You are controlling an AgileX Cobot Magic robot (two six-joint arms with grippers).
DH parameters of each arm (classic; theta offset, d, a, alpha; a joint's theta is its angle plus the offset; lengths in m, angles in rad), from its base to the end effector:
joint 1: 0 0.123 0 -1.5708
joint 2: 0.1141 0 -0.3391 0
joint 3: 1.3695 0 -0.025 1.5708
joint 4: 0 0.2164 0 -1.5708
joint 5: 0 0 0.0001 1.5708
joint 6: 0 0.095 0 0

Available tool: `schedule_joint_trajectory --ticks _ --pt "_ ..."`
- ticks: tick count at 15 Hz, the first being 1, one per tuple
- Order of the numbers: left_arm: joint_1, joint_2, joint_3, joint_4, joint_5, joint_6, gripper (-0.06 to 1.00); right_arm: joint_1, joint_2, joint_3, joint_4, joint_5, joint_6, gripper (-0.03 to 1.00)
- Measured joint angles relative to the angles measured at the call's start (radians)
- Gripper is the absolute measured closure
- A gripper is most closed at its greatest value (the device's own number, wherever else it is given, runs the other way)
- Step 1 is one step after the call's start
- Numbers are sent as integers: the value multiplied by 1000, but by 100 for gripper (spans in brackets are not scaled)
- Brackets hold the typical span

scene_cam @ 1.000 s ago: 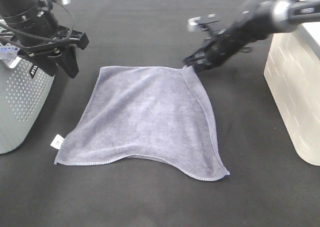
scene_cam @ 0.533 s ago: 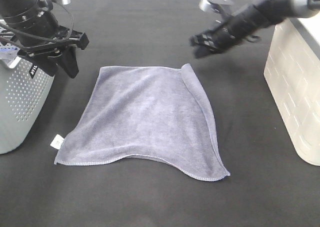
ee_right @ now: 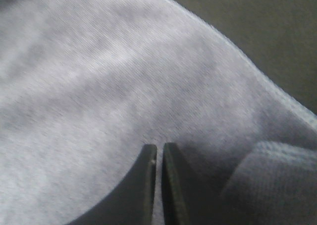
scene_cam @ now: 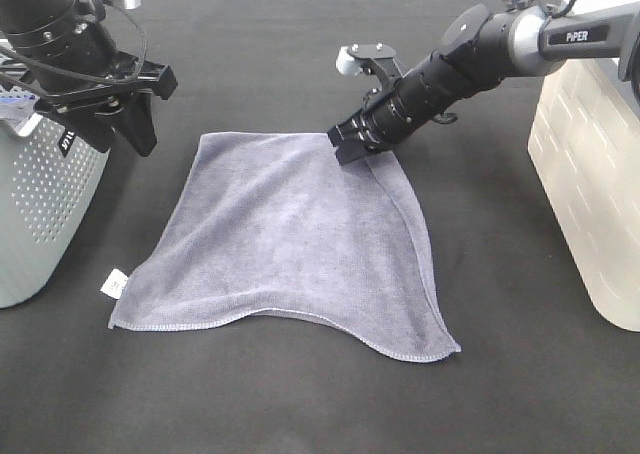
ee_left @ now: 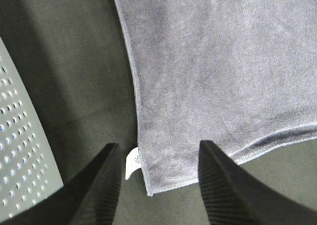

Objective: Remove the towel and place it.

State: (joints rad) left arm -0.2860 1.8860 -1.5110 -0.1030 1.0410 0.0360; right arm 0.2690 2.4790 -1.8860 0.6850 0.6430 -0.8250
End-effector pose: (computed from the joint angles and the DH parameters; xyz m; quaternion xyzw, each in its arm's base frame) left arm 0.3608 -0.1149 0.3020 0.1387 0.9818 -0.0619 0.1137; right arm 0.5070 0.1772 0.1414 -0.2906 0.9014 0.1893 0.2592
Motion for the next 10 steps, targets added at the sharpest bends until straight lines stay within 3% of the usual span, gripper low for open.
schedule_joint_trajectory --ticks 6,10 --pt "0 0 0 0 0 1 48 -22 12 0 -90 -9 92 91" --pt "0 0 0 1 0 1 48 -135 12 -1 -69 0 108 91"
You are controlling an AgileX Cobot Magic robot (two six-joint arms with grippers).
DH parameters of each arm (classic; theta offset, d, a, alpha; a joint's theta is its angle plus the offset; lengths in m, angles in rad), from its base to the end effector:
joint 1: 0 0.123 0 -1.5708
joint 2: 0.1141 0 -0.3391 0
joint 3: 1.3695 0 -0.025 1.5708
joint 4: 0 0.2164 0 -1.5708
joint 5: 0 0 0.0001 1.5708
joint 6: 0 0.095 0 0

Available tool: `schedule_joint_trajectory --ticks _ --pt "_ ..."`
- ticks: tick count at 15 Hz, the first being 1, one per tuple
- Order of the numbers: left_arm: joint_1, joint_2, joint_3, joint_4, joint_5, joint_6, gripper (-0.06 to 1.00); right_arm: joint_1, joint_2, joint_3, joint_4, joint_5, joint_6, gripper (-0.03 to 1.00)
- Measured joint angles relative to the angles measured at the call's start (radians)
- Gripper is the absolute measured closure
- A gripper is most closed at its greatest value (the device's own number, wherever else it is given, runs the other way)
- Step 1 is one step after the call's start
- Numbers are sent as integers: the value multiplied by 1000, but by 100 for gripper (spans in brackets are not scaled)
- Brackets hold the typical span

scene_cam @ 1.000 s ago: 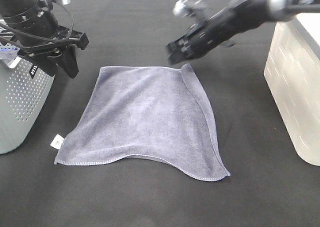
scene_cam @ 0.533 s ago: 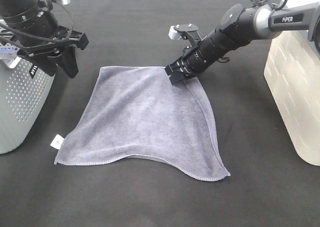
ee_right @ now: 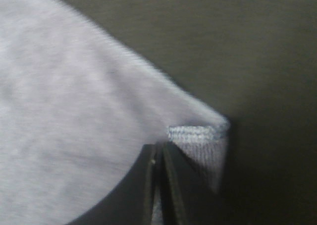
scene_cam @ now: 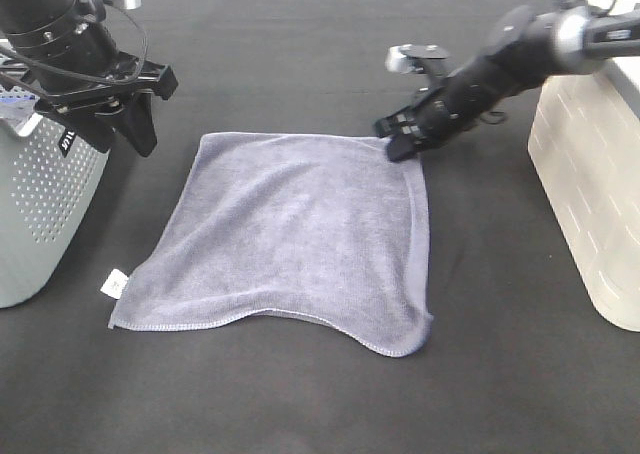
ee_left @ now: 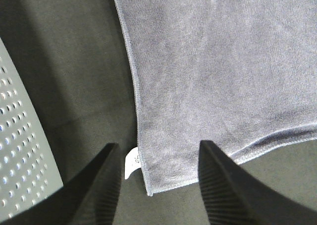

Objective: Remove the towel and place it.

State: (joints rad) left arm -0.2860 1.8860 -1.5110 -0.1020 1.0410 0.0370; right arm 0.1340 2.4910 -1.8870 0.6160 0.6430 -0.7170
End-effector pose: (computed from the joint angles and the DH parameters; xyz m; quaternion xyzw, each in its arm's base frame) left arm 0.3608 -0.1148 0.3020 0.1394 0.9818 -0.0614 0.1138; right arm 0.5258 0.1041 0.1331 -0.2025 0.9324 0.1620 0.2516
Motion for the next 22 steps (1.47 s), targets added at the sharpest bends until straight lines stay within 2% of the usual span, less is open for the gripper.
schedule_joint_trajectory --ticks 7,10,14,17,19,22 --pt "0 0 0 12 0 0 48 -94 -61 0 3 1 0 91" --pt "0 0 0 15 0 -1 48 -94 -100 0 29 8 0 91" --pt "0 0 0 15 0 -1 48 -92 -108 0 46 71 0 91" --pt "0 0 0 15 0 0 48 -56 -158 0 41 98 7 91" --pt "0 0 0 15 0 0 48 0 -225 0 -9 141 92 90" --pt "0 0 0 15 0 6 48 115 -237 27 -167 337 279 90"
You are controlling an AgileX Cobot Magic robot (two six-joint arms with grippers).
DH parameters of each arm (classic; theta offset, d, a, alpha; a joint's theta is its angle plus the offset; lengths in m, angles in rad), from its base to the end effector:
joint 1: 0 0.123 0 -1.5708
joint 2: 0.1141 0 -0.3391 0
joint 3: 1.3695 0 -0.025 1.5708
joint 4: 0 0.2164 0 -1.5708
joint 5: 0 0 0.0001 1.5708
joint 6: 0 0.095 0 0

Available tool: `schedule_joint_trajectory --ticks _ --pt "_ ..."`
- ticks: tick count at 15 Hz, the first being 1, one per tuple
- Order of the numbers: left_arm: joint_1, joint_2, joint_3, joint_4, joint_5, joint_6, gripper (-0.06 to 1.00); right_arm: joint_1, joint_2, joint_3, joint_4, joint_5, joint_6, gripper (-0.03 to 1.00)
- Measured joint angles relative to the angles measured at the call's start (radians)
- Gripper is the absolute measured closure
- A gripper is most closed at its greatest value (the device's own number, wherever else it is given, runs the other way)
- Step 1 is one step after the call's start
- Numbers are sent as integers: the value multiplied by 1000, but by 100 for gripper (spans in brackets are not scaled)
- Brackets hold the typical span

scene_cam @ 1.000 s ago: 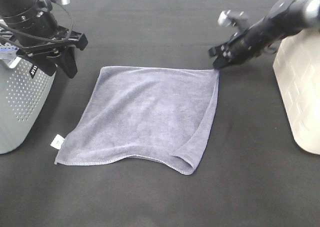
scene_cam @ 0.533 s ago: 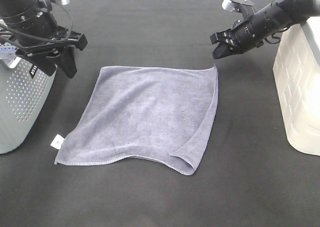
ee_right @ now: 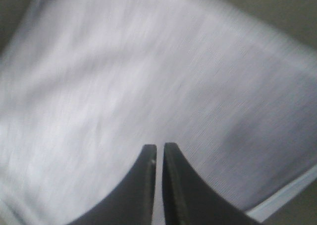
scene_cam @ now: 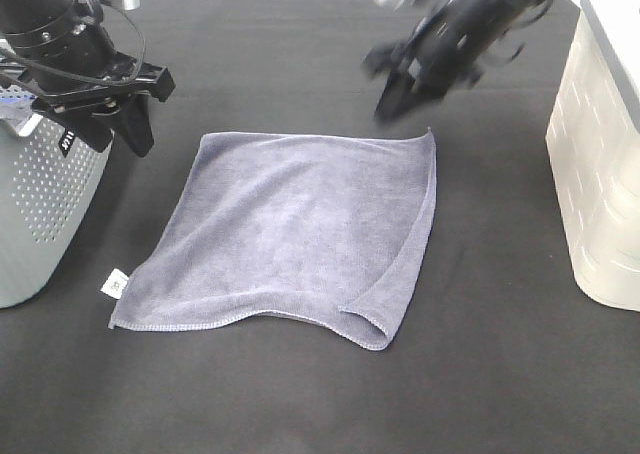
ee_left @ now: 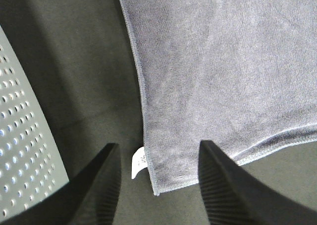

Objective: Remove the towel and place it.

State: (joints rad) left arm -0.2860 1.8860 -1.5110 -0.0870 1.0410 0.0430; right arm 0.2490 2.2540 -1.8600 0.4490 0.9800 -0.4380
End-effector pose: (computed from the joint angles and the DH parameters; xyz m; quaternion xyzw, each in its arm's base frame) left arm 0.3611 -0.1136 0.3019 0.1454 0.9812 -0.0542 0.1149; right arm 0.4619 0.1528 0.2346 -0.2341 0.9412 0.1867 0.1563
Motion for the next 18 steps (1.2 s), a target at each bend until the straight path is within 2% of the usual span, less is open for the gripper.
schedule_joint_trajectory --ticks 1,4,7,9,13,15,18 --pt "0 0 0 0 0 1 48 46 3 39 -28 39 25 90" --pt "0 0 0 0 0 20 48 135 3 186 -42 76 42 90" --pt "0 0 0 1 0 32 48 176 -19 356 -38 57 40 90" --pt "0 0 0 2 0 38 48 204 -27 445 -17 5 32 90" --pt "0 0 0 3 -8 46 48 191 -80 548 -27 -31 26 90" --pt "0 0 0 3 -7 50 48 166 -126 569 -107 -35 50 90" --pt "0 0 0 3 1 53 48 88 -157 569 -245 -24 152 90"
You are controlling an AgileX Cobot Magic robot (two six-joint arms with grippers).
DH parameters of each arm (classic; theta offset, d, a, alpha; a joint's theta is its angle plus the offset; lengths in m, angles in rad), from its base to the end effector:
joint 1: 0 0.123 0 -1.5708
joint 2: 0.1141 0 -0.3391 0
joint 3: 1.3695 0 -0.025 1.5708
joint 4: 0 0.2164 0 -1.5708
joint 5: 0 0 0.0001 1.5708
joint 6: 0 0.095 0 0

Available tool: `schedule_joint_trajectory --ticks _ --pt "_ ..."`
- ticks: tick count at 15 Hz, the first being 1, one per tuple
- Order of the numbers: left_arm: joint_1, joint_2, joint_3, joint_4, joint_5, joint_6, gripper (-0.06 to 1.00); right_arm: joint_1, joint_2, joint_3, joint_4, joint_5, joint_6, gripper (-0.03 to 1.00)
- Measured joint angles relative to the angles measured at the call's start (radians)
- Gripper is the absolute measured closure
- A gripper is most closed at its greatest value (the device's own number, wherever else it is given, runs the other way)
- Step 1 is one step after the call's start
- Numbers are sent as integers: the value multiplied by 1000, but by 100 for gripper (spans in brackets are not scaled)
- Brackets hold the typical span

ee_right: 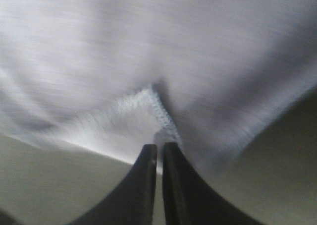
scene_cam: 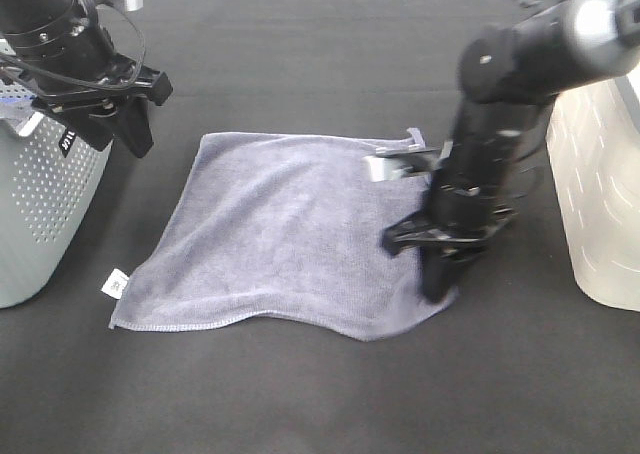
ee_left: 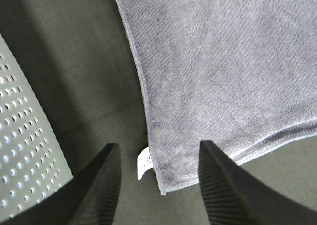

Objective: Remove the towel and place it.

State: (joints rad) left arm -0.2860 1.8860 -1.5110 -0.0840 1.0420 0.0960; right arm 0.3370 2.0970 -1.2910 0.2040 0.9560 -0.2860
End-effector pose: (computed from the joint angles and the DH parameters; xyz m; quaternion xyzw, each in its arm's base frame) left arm 0.3611 -0.1134 0.3019 0.1719 0.9770 -0.0498 0.1159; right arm 0.3468 0.1382 0.1780 0.2445 -0.9649 -0.0787 0.0537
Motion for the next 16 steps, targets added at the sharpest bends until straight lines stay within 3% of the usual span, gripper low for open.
schedule_joint_trajectory --ticks 3,8,12,16 --pt "0 0 0 0 0 1 48 -44 -81 0 -20 -10 27 90" --pt "0 0 0 -46 -1 1 48 -24 -109 0 230 -60 -152 90" --pt "0 0 0 -66 -11 1 48 28 -29 0 257 -169 -213 90" --pt "0 0 0 -71 -28 1 48 31 46 2 256 -138 -214 90"
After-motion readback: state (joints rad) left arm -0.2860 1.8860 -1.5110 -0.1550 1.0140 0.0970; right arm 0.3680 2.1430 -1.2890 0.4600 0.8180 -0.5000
